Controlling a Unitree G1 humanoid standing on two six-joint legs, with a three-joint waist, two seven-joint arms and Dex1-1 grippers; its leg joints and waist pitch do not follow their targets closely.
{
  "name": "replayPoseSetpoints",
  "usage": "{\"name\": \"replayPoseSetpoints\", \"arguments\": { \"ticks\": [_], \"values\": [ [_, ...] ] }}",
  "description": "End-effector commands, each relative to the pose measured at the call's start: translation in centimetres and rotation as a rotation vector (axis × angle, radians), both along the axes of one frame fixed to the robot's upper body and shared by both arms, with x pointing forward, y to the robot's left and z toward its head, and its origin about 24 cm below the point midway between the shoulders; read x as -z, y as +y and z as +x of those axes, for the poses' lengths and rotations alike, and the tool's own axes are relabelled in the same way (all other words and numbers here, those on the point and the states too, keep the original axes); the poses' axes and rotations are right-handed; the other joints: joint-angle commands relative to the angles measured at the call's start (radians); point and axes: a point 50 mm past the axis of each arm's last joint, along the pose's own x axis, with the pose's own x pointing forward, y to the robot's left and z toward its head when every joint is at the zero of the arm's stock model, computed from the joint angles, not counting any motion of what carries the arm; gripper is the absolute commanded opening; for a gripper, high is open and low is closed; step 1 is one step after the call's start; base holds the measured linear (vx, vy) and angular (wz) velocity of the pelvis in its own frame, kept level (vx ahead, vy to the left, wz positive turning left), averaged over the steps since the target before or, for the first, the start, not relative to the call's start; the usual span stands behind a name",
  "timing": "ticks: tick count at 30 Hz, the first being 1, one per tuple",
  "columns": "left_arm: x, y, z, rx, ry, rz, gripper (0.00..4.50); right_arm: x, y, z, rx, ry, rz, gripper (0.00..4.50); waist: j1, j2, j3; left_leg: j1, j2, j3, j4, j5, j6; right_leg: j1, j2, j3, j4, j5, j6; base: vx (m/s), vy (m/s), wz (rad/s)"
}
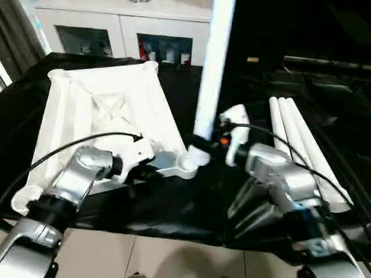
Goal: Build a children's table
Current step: Pick table leg, then insert table leg to table base
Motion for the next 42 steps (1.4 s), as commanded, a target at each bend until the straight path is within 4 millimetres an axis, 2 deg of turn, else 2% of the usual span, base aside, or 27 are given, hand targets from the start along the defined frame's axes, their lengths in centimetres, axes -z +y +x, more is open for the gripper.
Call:
{"name": "replayPoseSetpoints", "arguments": {
  "ticks": [1,4,5,8,9,11,23,25,30,38,42],
  "values": [
    [0.5,-0.9,-0.4,0.009,-0.005,-0.047,0.00,-0.7,0.2,0.4,-0.006,-0.035,0.004,1.91,0.002,-0.005,-0.073,-0.005,0.044,-0.007,-0.072,-0.038,0.015,0.065,-0.089,0.059,-0.065,-0.129,-0.187,0.000,0.000,0.00],
    [0.4,-0.9,-0.1,-0.014,-0.016,-0.045,0.00,-0.9,0.5,0.5,-0.016,-0.041,0.010,1.91,0.003,-0.004,-0.072,-0.005,0.044,-0.006,-0.072,-0.039,0.018,0.064,-0.089,0.060,-0.065,-0.135,-0.181,0.000,0.000,0.00],
    [0.3,-0.9,0.0,-0.022,-0.015,-0.049,0.58,-1.0,0.6,0.6,-0.019,-0.042,0.011,1.91,0.003,-0.005,-0.072,-0.004,0.045,-0.006,-0.072,-0.043,0.018,0.063,-0.090,0.060,-0.066,-0.143,-0.179,0.000,0.000,0.00],
    [0.2,-0.7,0.0,-0.013,-0.008,-0.034,0.58,-0.9,0.6,0.7,-0.023,-0.044,0.011,1.91,0.004,-0.005,-0.072,-0.005,0.044,-0.005,-0.071,-0.043,0.016,0.063,-0.089,0.060,-0.067,-0.147,-0.177,0.000,0.000,0.00],
    [0.2,-0.7,0.0,-0.013,-0.008,-0.034,0.58,-0.9,0.6,0.7,-0.023,-0.044,0.011,1.91,0.006,-0.002,-0.073,-0.003,0.045,-0.005,-0.072,-0.041,0.015,0.061,-0.091,0.060,-0.067,-0.143,-0.181,0.000,0.000,0.00],
    [0.2,-0.5,0.0,-0.006,-0.006,-0.017,0.58,-0.9,0.6,0.7,-0.027,-0.045,0.011,1.91,0.004,-0.004,-0.073,-0.002,0.046,-0.006,-0.073,-0.052,0.010,0.062,-0.089,0.058,-0.066,-0.132,-0.181,0.000,0.000,0.00],
    [-0.1,0.3,0.2,-0.028,-0.002,-0.017,0.58,-0.6,0.7,0.9,-0.028,-0.045,0.004,1.91,0.003,-0.004,-0.073,-0.002,0.045,-0.006,-0.074,-0.056,0.006,0.064,-0.089,0.059,-0.066,-0.125,-0.188,0.000,0.000,0.00],
    [-0.1,0.4,0.2,-0.028,0.000,-0.014,0.29,-0.6,0.7,0.9,-0.029,-0.046,0.003,1.91,0.003,-0.004,-0.073,-0.002,0.045,-0.006,-0.073,-0.056,0.006,0.064,-0.089,0.059,-0.066,-0.123,-0.189,0.000,0.000,0.00],
    [-0.4,0.5,0.2,-0.029,0.007,-0.037,0.00,-0.6,0.9,1.0,-0.037,-0.044,0.004,1.91,0.002,-0.004,-0.073,-0.003,0.045,-0.006,-0.074,-0.049,0.008,0.064,-0.089,0.059,-0.064,-0.109,-0.193,0.000,0.000,0.00],
    [-0.3,0.1,0.1,-0.019,0.018,-0.048,0.00,0.7,1.0,1.2,-0.044,0.000,-0.039,1.91,0.000,-0.001,-0.074,-0.004,0.045,-0.006,-0.073,-0.041,0.011,0.065,-0.089,0.058,-0.062,-0.086,-0.207,0.000,0.000,0.00],
    [-0.2,0.0,0.1,-0.021,0.024,-0.054,0.00,0.7,1.4,1.3,-0.047,0.011,-0.037,1.91,0.000,-0.004,-0.074,-0.002,0.046,-0.005,-0.073,-0.048,0.012,0.065,-0.089,0.059,-0.063,-0.098,-0.207,0.000,0.000,0.00]
  ]
}}
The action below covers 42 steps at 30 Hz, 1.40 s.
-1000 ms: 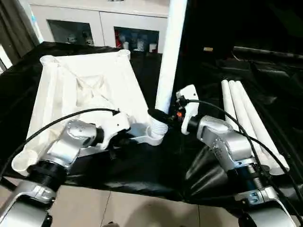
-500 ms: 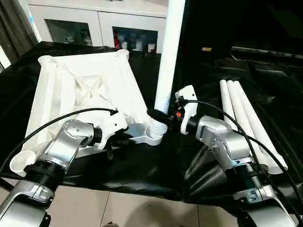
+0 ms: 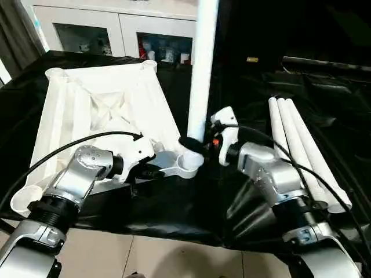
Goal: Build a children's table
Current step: Insert table leg to table base
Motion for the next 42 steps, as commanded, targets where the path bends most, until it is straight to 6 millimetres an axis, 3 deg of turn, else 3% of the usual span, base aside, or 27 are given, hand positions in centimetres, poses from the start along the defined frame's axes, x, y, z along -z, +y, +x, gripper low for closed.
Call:
{"name": "replayPoseSetpoints", "arguments": {
  "ticks": [1,7,10,24,29,35,37,39,42],
  "values": [
    [0.0,-0.2,-0.1,-0.003,0.008,-0.024,0.00,-0.2,0.2,0.3,-0.005,-0.004,-0.010,1.91,0.002,0.007,-0.074,-0.002,0.045,-0.007,-0.070,-0.048,0.011,0.066,-0.089,0.060,-0.062,-0.096,-0.207,0.000,0.000,0.00],
    [-0.1,-0.3,0.1,-0.009,0.004,-0.026,0.00,-0.3,1.1,0.5,-0.023,0.003,-0.007,1.91,0.002,0.007,-0.075,-0.001,0.046,-0.007,-0.070,-0.041,0.014,0.065,-0.090,0.060,-0.060,-0.082,-0.214,0.000,0.000,0.00],
    [-0.1,-0.2,0.3,-0.017,-0.007,-0.017,0.00,-0.5,1.3,0.5,-0.051,0.001,-0.018,1.91,0.003,0.001,-0.073,-0.002,0.046,-0.007,-0.071,-0.043,0.015,0.066,-0.091,0.060,-0.061,-0.102,-0.206,0.000,0.000,0.00],
    [-0.1,-0.2,0.3,-0.009,-0.011,-0.009,0.00,0.2,0.8,0.8,-0.043,0.028,-0.046,1.91,0.002,-0.001,-0.073,-0.002,0.046,-0.006,-0.071,-0.041,0.016,0.064,-0.091,0.060,-0.062,-0.115,-0.199,0.000,0.000,0.00],
    [-0.1,-0.2,0.3,-0.008,-0.011,-0.010,0.00,1.2,0.2,0.8,0.004,0.062,-0.020,1.91,0.001,0.001,-0.072,-0.002,0.046,-0.006,-0.071,-0.052,0.013,0.064,-0.091,0.061,-0.064,-0.128,-0.198,0.000,0.000,0.00],
    [-0.2,-0.4,0.6,-0.011,-0.020,-0.015,0.00,2.7,-0.9,0.7,0.092,0.107,0.022,1.91,0.000,0.013,-0.073,0.001,0.046,-0.006,-0.071,-0.066,0.006,0.063,-0.090,0.061,-0.065,-0.114,-0.209,0.000,0.000,0.00],
    [-0.2,-0.4,0.7,-0.012,-0.022,-0.016,0.00,2.9,-1.0,0.6,0.100,0.113,0.034,1.91,0.001,0.012,-0.074,0.001,0.046,-0.006,-0.071,-0.071,0.005,0.065,-0.090,0.061,-0.066,-0.115,-0.209,0.000,0.000,0.00],
    [-0.3,-0.5,0.8,-0.020,-0.032,-0.018,0.00,3.2,-1.1,0.3,0.111,0.117,0.063,1.91,0.002,0.021,-0.074,0.003,0.047,-0.008,-0.072,-0.079,0.001,0.063,-0.090,0.060,-0.066,-0.112,-0.212,0.000,0.000,0.00],
    [-0.4,-0.5,1.1,-0.031,-0.043,-0.019,0.00,3.6,-1.2,0.0,0.124,0.119,0.096,1.91,0.002,0.021,-0.075,0.001,0.046,-0.008,-0.072,-0.090,0.001,0.065,-0.090,0.060,-0.067,-0.115,-0.214,0.000,0.000,0.00]
  ]
}}
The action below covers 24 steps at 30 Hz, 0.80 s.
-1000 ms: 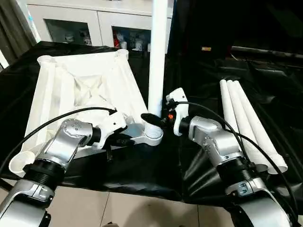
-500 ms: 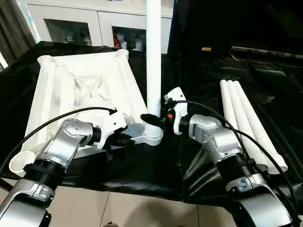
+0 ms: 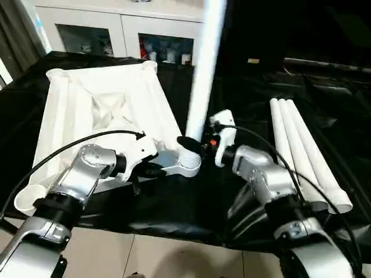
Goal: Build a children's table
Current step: Insert table leg to table base
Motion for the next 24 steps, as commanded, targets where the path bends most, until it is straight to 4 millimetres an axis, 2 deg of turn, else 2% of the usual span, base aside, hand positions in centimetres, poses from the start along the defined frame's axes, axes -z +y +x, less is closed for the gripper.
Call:
{"name": "replayPoseSetpoints", "arguments": {
  "ticks": [1,2,3,5,8,9,13,15,16,17,18,20,24],
  "values": [
    [-0.6,0.0,0.6,-0.023,-0.041,-0.016,0.00,1.8,-1.1,-0.5,0.056,0.065,-0.013,1.91,0.000,0.019,-0.073,-0.001,0.045,-0.010,-0.072,-0.091,0.001,0.064,-0.090,0.060,-0.067,-0.116,-0.213,0.000,0.000,0.00],
    [-0.6,-0.1,0.7,-0.026,-0.045,-0.016,0.00,2.2,-1.2,-0.8,0.066,0.073,0.003,1.91,0.001,0.017,-0.072,0.000,0.046,-0.009,-0.072,-0.099,0.002,0.063,-0.090,0.060,-0.071,-0.131,-0.210,0.000,0.000,0.00],
    [-0.6,-0.1,0.7,-0.028,-0.047,-0.016,0.00,2.4,-1.2,-0.9,0.074,0.078,0.012,1.91,0.003,0.022,-0.072,0.001,0.046,-0.008,-0.073,-0.104,0.001,0.062,-0.089,0.060,-0.074,-0.139,-0.207,0.000,0.000,0.00],
    [-0.6,-0.2,0.8,-0.033,-0.051,-0.019,0.00,3.1,-1.3,-1.4,0.092,0.085,0.022,1.91,0.003,0.024,-0.073,0.000,0.046,-0.010,-0.073,-0.109,-0.002,0.063,-0.090,0.059,-0.073,-0.141,-0.206,0.000,0.000,0.00],
    [-0.6,-0.3,0.9,-0.040,-0.060,-0.022,0.00,4.0,-1.5,-2.2,0.123,0.091,0.037,1.91,0.004,0.033,-0.073,0.000,0.046,-0.011,-0.075,-0.124,-0.003,0.063,-0.090,0.058,-0.075,-0.151,-0.204,0.000,0.000,0.00],
    [-0.6,-0.3,0.9,-0.040,-0.062,-0.022,0.00,4.1,-1.5,-2.3,0.128,0.091,0.038,1.91,0.004,0.028,-0.072,0.000,0.046,-0.010,-0.075,-0.131,-0.002,0.061,-0.089,0.058,-0.078,-0.159,-0.201,0.000,0.000,0.00],
    [-0.5,-0.2,1.0,-0.045,-0.069,-0.017,0.00,4.6,-1.5,-2.8,0.143,0.088,0.038,1.91,0.005,0.041,-0.072,0.002,0.045,-0.012,-0.076,-0.150,-0.003,0.060,-0.090,0.058,-0.082,-0.197,-0.192,0.000,0.000,0.00],
    [-0.6,-0.2,1.1,-0.044,-0.071,-0.017,0.00,4.5,-1.5,-2.9,0.158,0.076,0.050,1.91,0.005,0.042,-0.074,-0.001,0.045,-0.014,-0.078,-0.147,-0.003,0.061,-0.088,0.057,-0.081,-0.188,-0.192,0.000,0.000,0.00],
    [-0.6,-0.2,1.1,-0.042,-0.072,-0.016,0.00,4.6,-1.4,-2.9,0.162,0.074,0.047,1.90,0.006,0.047,-0.075,-0.001,0.045,-0.014,-0.077,-0.148,-0.003,0.061,-0.089,0.057,-0.081,-0.184,-0.193,0.000,0.000,0.00],
    [-0.7,-0.2,1.1,-0.041,-0.072,-0.016,0.00,4.6,-1.4,-2.9,0.163,0.074,0.046,1.90,0.004,0.045,-0.074,-0.001,0.046,-0.014,-0.079,-0.158,-0.004,0.060,-0.088,0.057,-0.082,-0.189,-0.193,0.000,0.000,0.00],
    [-0.7,-0.2,1.1,-0.038,-0.072,-0.011,0.00,4.6,-1.3,-2.9,0.155,0.065,0.032,1.90,0.005,0.053,-0.074,0.000,0.045,-0.015,-0.078,-0.162,-0.007,0.060,-0.088,0.056,-0.082,-0.191,-0.194,0.000,0.000,0.00],
    [-0.7,-0.1,1.2,-0.032,-0.072,-0.003,0.00,4.5,-1.1,-2.9,0.139,0.053,0.012,1.90,0.003,0.048,-0.073,0.000,0.045,-0.015,-0.080,-0.176,-0.007,0.060,-0.088,0.056,-0.085,-0.205,-0.193,0.000,0.000,0.00],
    [-0.7,-0.2,1.3,-0.020,-0.079,0.016,0.00,4.0,-0.3,-3.1,0.030,-0.004,-0.112,1.89,0.003,0.046,-0.072,0.000,0.044,-0.015,-0.081,-0.174,-0.010,0.060,-0.087,0.057,-0.086,-0.221,-0.179,0.000,0.000,0.00]
  ]
}}
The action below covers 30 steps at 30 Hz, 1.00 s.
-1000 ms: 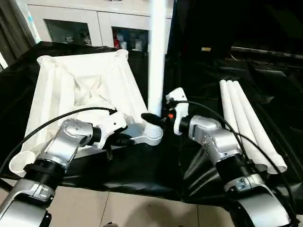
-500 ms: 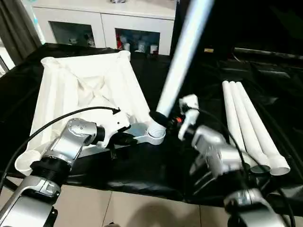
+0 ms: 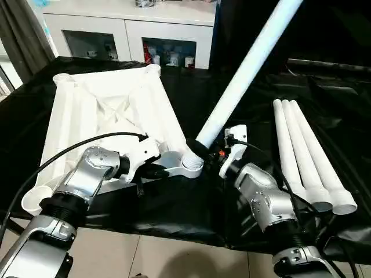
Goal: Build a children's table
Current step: Insert table leg to table base
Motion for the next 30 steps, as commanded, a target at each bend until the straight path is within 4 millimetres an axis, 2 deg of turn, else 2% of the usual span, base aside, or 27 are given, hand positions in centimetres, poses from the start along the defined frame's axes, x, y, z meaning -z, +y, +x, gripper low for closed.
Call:
{"name": "replayPoseSetpoints", "arguments": {
  "ticks": [1,3,4,5,7,8,9,11,14,15,17,21,25,26,27,28,29,30],
  "values": [
    [-1.4,0.1,1.1,-0.028,-0.070,0.021,0.00,2.6,0.0,-1.1,-0.046,0.102,-0.114,1.89,-0.002,0.015,-0.061,0.000,0.044,-0.013,-0.081,-0.176,-0.008,0.057,-0.086,0.059,-0.086,-0.228,-0.175,0.000,0.000,0.00],
    [-1.4,0.0,1.2,-0.029,-0.072,0.022,0.00,2.4,0.1,-1.0,-0.071,0.093,-0.136,1.89,-0.002,0.018,-0.061,0.000,0.044,-0.014,-0.081,-0.181,-0.006,0.057,-0.088,0.059,-0.087,-0.247,-0.172,0.000,0.000,0.00],
    [-1.4,-0.1,1.2,-0.028,-0.074,0.022,0.00,2.2,0.3,-0.9,-0.105,0.086,-0.163,1.89,-0.004,0.009,-0.060,0.001,0.045,-0.013,-0.081,-0.180,-0.004,0.056,-0.087,0.060,-0.089,-0.252,-0.170,0.000,0.000,0.00],
    [-1.3,-0.3,1.2,-0.027,-0.075,0.022,0.00,2.1,0.5,-0.8,-0.125,0.082,-0.179,1.89,-0.004,0.012,-0.059,0.002,0.045,-0.012,-0.080,-0.181,-0.003,0.053,-0.086,0.060,-0.090,-0.267,-0.168,0.000,0.000,0.00],
    [-1.3,-0.3,1.2,-0.027,-0.075,0.022,0.00,2.1,0.5,-0.8,-0.127,0.081,-0.181,1.89,-0.004,0.013,-0.058,0.003,0.045,-0.013,-0.080,-0.185,-0.002,0.053,-0.088,0.061,-0.091,-0.280,-0.167,0.000,0.000,0.00],
    [-1.2,-0.4,1.2,-0.023,-0.074,0.022,0.00,2.0,0.5,-0.7,-0.143,0.081,-0.196,1.89,-0.004,0.008,-0.059,0.000,0.046,-0.013,-0.081,-0.180,-0.001,0.054,-0.090,0.061,-0.092,-0.288,-0.161,0.000,0.000,0.00],
    [-1.2,-0.5,1.2,-0.021,-0.074,0.022,0.00,2.0,0.4,-0.7,-0.146,0.081,-0.200,1.89,-0.003,0.010,-0.060,0.000,0.047,-0.014,-0.081,-0.177,-0.001,0.055,-0.090,0.061,-0.090,-0.284,-0.161,0.000,0.000,0.00],
    [-1.1,-0.7,1.2,-0.015,-0.072,0.023,0.00,2.1,0.3,-0.7,-0.165,0.091,-0.216,1.89,-0.004,0.003,-0.059,0.000,0.047,-0.012,-0.080,-0.167,0.007,0.053,-0.089,0.061,-0.090,-0.275,-0.160,0.000,0.000,0.00],
    [-0.9,-0.8,1.1,-0.002,-0.066,0.028,0.00,2.4,0.1,-0.8,-0.202,0.106,-0.239,1.89,-0.004,0.003,-0.059,0.001,0.048,-0.011,-0.081,-0.169,0.009,0.051,-0.089,0.060,-0.091,-0.280,-0.162,0.000,0.000,0.00],
    [-0.9,-0.8,1.1,0.003,-0.065,0.029,0.00,2.6,-0.1,-0.8,-0.210,0.111,-0.249,1.89,-0.003,-0.003,-0.059,-0.001,0.047,-0.012,-0.080,-0.163,0.012,0.053,-0.090,0.061,-0.089,-0.286,-0.160,0.000,0.000,0.00],
    [-1.0,-0.8,1.1,0.006,-0.066,0.030,0.00,2.8,-0.2,-0.9,-0.227,0.122,-0.257,1.89,-0.003,0.000,-0.058,-0.001,0.048,-0.011,-0.081,-0.161,0.014,0.052,-0.091,0.061,-0.091,-0.289,-0.160,0.000,0.000,0.00],
    [-1.0,-0.5,0.8,0.041,-0.068,0.050,0.00,3.7,-0.4,-1.5,-0.318,0.122,-0.309,1.89,-0.002,-0.006,-0.060,-0.002,0.050,-0.012,-0.082,-0.158,0.018,0.053,-0.092,0.060,-0.089,-0.269,-0.162,0.000,0.000,0.00],
    [-1.4,-0.6,0.3,0.114,-0.041,0.026,0.00,3.7,-0.5,-1.4,-0.367,0.129,-0.327,1.89,-0.006,-0.004,-0.062,-0.002,0.051,-0.013,-0.084,-0.156,0.018,0.054,-0.090,0.059,-0.084,-0.233,-0.174,0.000,0.000,0.00],
    [-1.5,-0.7,0.1,0.136,-0.031,0.019,0.00,3.8,-0.6,-1.4,-0.385,0.132,-0.334,1.89,-0.007,-0.011,-0.063,-0.001,0.051,-0.011,-0.083,-0.154,0.020,0.054,-0.090,0.060,-0.083,-0.216,-0.180,0.000,0.000,0.00],
    [-1.5,-0.7,0.0,0.142,-0.027,0.018,0.00,3.8,-0.6,-1.4,-0.388,0.132,-0.336,1.89,-0.006,-0.009,-0.064,-0.001,0.052,-0.011,-0.082,-0.144,0.023,0.056,-0.091,0.060,-0.080,-0.191,-0.189,0.000,0.000,0.00],
    [-1.6,-0.8,-0.3,0.172,-0.009,0.014,0.00,3.8,-0.8,-1.4,-0.406,0.134,-0.347,1.89,-0.007,-0.023,-0.066,-0.002,0.053,-0.011,-0.082,-0.130,0.028,0.058,-0.092,0.060,-0.075,-0.169,-0.196,0.000,0.000,0.00],
    [-1.6,-0.8,-0.4,0.178,-0.006,0.015,0.00,3.8,-0.8,-1.4,-0.415,0.137,-0.344,1.89,-0.006,-0.028,-0.065,-0.004,0.053,-0.010,-0.082,-0.125,0.032,0.059,-0.093,0.059,-0.075,-0.169,-0.197,0.000,0.000,0.00],
    [-1.7,-0.8,-0.4,0.181,-0.005,0.018,0.00,3.8,-0.7,-1.4,-0.424,0.140,-0.339,1.89,-0.003,-0.018,-0.065,0.000,0.053,-0.009,-0.081,-0.123,0.034,0.055,-0.094,0.060,-0.076,-0.173,-0.198,0.000,0.000,0.00]
  ]
}}
